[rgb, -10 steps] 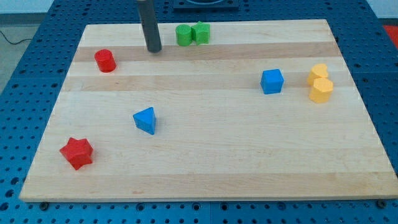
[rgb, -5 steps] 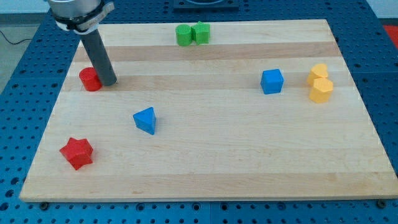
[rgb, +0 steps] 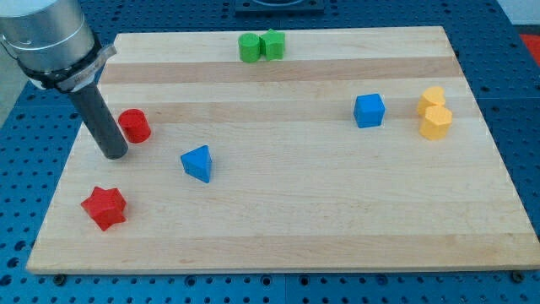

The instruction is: Place the red circle to the left of the blue triangle

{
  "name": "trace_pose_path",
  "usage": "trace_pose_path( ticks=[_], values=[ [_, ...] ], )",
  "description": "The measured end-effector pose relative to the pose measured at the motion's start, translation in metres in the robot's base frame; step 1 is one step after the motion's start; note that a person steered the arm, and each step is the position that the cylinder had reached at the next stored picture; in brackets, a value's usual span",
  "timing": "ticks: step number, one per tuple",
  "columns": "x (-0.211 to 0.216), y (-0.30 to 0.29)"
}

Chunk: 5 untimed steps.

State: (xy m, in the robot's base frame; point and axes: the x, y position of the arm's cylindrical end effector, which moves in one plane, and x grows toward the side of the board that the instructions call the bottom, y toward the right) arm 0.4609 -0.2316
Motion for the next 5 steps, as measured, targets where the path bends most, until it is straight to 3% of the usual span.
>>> trace_pose_path(
  ticks=[3, 4, 5],
  values=[
    [-0.094, -0.018],
    [-0.102, 0.020],
    [-0.074, 0.036]
  ],
)
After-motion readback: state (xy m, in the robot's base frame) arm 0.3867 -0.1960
